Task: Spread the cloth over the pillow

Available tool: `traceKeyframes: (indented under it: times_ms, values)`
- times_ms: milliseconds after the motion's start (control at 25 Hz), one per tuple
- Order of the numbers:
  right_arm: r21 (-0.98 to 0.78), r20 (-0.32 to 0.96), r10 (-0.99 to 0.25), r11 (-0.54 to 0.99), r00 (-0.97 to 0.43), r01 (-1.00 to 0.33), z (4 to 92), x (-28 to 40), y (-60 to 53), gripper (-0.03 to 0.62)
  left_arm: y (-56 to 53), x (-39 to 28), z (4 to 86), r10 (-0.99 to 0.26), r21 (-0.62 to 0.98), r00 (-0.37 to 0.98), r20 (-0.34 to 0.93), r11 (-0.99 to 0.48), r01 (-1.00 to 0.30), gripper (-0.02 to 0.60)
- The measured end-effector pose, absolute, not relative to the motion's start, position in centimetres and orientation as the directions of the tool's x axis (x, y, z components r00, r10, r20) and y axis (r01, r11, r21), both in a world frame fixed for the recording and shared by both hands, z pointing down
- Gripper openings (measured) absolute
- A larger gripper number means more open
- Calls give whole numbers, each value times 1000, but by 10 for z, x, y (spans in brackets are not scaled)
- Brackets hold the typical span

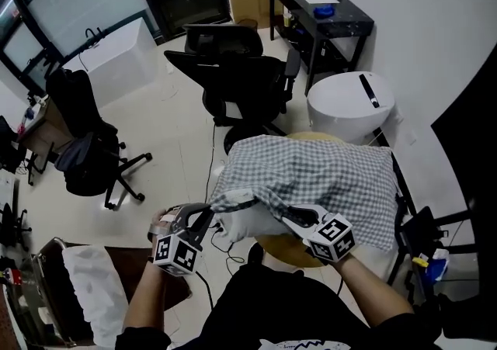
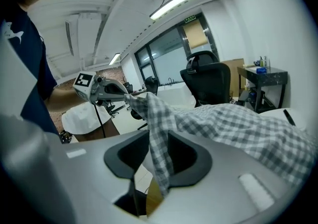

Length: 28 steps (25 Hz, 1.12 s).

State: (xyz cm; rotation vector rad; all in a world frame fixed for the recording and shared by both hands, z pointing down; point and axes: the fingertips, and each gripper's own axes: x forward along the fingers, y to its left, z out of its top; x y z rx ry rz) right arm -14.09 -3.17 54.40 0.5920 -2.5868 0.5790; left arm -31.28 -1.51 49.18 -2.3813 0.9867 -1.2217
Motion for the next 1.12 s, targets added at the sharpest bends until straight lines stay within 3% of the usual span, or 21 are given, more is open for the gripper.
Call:
traceKeyframes:
  times_ms: [320, 600, 760, 840, 960, 1120]
  values:
    - [-66, 531, -284, 926, -798, -373, 536, -159, -9, 135, -18, -360, 505, -665, -474, 374, 646, -734, -487, 3]
    - [109, 615, -218, 975, -758, -192, 548, -194, 27, 158, 4, -359, 514, -642, -548, 362, 675, -766, -337, 2]
    - [255, 670, -294, 953, -682, -161, 576, -197, 23, 172, 15, -359, 509, -647, -570, 365, 670, -763, -305, 2]
    - [313, 682, -338, 936, -648, -159, 582, -196, 17, 153, 16, -361, 508, -648, -575, 363, 669, -761, -300, 2]
    - [273, 682, -317, 946, -659, -173, 581, -195, 19, 9, 17, -367, 507, -649, -582, 357, 672, -761, -286, 2]
    - [199, 654, -252, 967, -713, -160, 559, -195, 33, 9, 21, -375, 505, -646, -593, 350, 679, -763, -257, 1]
